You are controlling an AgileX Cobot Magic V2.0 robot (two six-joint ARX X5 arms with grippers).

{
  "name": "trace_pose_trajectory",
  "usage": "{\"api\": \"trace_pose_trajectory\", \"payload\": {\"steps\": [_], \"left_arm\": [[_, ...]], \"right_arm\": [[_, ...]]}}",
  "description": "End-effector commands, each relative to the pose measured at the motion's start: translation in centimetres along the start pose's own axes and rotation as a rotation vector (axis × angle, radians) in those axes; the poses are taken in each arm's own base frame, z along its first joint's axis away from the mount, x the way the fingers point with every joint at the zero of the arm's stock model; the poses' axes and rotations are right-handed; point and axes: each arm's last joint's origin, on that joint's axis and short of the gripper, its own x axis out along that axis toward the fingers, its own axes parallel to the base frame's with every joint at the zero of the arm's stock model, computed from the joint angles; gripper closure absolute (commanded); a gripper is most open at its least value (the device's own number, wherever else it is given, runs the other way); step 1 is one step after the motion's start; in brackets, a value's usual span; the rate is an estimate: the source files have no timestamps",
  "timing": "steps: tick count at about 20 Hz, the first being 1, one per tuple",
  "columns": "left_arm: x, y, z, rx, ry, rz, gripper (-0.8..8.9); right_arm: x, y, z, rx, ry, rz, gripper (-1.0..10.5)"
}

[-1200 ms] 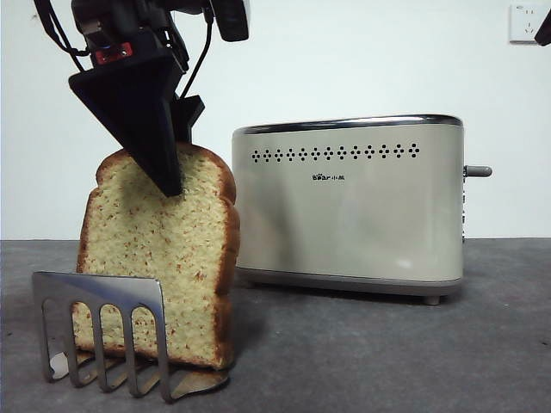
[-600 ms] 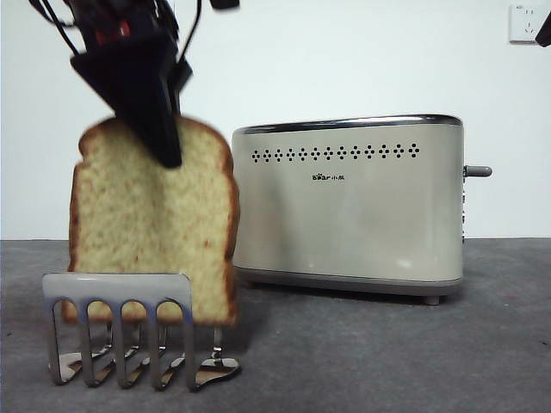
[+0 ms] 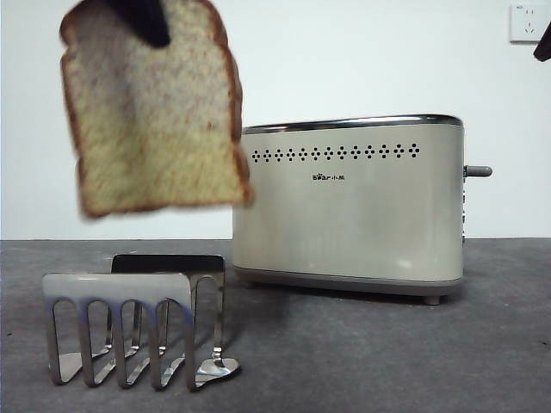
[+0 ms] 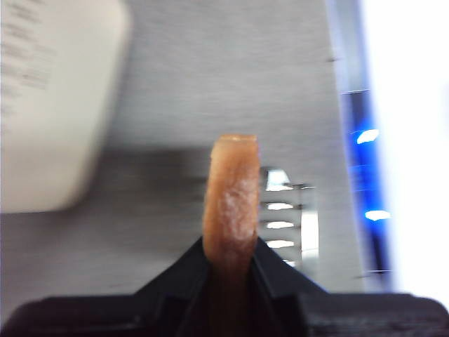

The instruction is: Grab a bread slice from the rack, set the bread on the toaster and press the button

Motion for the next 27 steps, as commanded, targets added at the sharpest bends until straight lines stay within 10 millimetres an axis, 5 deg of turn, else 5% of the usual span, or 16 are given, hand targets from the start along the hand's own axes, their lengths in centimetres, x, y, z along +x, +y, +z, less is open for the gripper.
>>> {"api": "trace_pose_trajectory", "payload": {"steps": [1, 6, 11, 27], "left_arm": [[-2.1, 0.7, 1.2, 0.105, -0.039, 0.087, 8.23], [-6.4, 3.4, 4.5, 0.204, -0.137, 0.268, 8.24], [-7.3, 6.9, 7.8, 0.263, -0.19, 0.352, 8.24], [1.7, 12.3, 9.8, 0.27, -0.165, 0.248, 8.25]], "right_arm": [[0.1, -0.1, 0.1, -0.021, 0.001, 0.0, 9.5], [0.1, 0.0, 0.1, -0.02, 0.001, 0.001, 9.5], [0.1, 0.0, 0.1, -0.017, 0.001, 0.001, 9.5], [0.1, 0.0, -0.2, 0.002, 0.028, 0.003, 9.5]]}}
